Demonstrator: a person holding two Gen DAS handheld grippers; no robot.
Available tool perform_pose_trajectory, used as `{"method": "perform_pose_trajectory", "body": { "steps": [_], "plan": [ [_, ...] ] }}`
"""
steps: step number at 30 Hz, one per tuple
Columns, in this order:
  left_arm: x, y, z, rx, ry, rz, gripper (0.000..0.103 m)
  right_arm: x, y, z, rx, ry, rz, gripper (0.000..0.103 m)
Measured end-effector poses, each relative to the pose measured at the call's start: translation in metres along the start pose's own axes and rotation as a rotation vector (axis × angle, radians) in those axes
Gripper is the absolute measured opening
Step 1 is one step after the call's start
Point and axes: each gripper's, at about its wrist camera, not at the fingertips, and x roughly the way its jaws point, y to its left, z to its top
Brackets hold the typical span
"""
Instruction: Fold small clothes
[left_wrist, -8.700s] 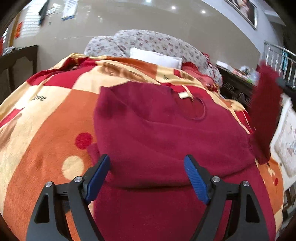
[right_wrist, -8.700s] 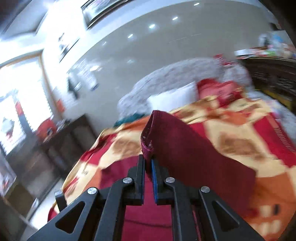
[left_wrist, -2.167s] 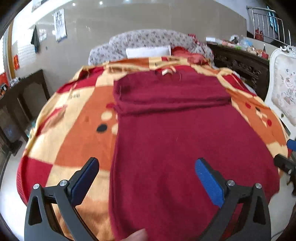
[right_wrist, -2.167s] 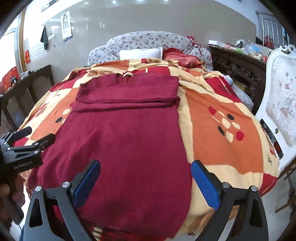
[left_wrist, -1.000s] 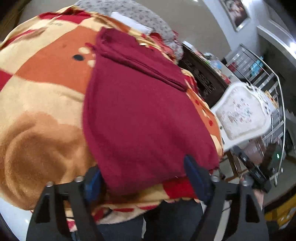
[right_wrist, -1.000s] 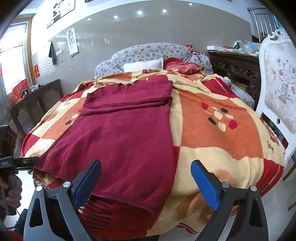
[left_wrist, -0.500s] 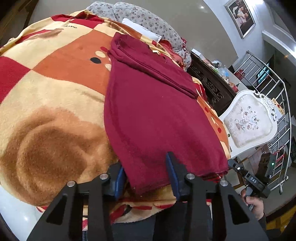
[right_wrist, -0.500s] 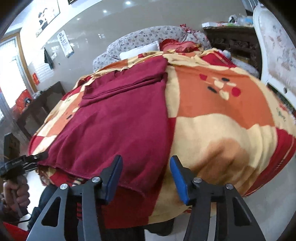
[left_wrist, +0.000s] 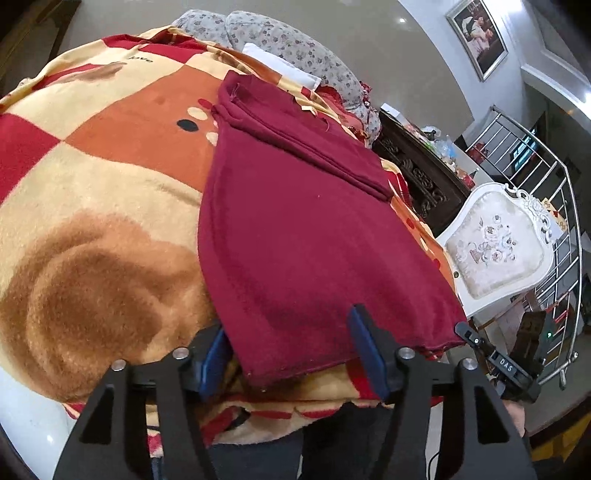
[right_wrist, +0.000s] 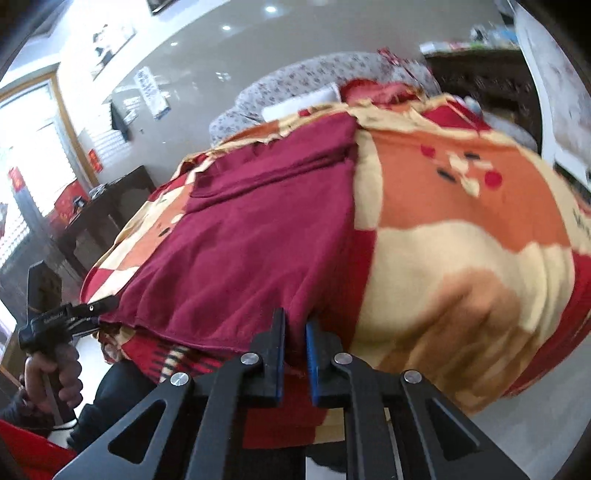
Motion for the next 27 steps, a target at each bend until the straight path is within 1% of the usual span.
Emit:
{"method": "perform_pose_trajectory", "body": {
  "steps": [4,7,9,10,12,13,14,16,21,24,27],
  "plan": [
    [0.002,-0.004,0.001,0.023,0.023,0.019,0.063,0.009,-0.003,-0.004,0.024,0.039,-0.004,0.013],
    [0.004,-0.006,0.003,0.023,0.037,0.041,0.063,0.008,-0.008,-0.003,0.060,0.035,0.000,0.014],
    [0.005,-0.010,0.004,0.023,0.045,0.084,0.063,0.006,-0.007,-0.001,0.045,0.031,-0.020,0.012],
    [0.007,-0.015,0.004,0.034,0.050,0.118,0.061,0.006,-0.005,0.000,0.029,0.036,-0.033,0.011],
    [0.012,-0.025,0.002,0.082,0.063,0.201,0.053,0.005,0.002,0.003,-0.004,0.042,-0.055,0.011],
    [0.013,-0.029,0.001,0.100,0.064,0.248,0.042,0.005,0.004,0.004,-0.017,0.044,-0.070,0.010],
    [0.015,-0.031,0.000,0.112,0.067,0.297,0.033,0.005,0.006,0.005,-0.024,0.045,-0.080,0.010],
    [0.018,-0.035,0.000,0.132,0.076,0.363,0.028,0.003,0.010,0.008,-0.037,0.040,-0.101,0.010],
    [0.026,-0.050,-0.001,0.192,0.101,0.490,0.026,0.004,0.016,0.011,-0.057,0.044,-0.158,0.010],
    [0.027,-0.053,-0.002,0.203,0.099,0.522,0.026,0.002,0.017,0.011,-0.061,0.046,-0.170,0.010],
    [0.025,-0.053,-0.004,0.207,0.099,0.525,0.026,-0.002,0.017,0.011,-0.060,0.042,-0.173,0.010]
  ]
}}
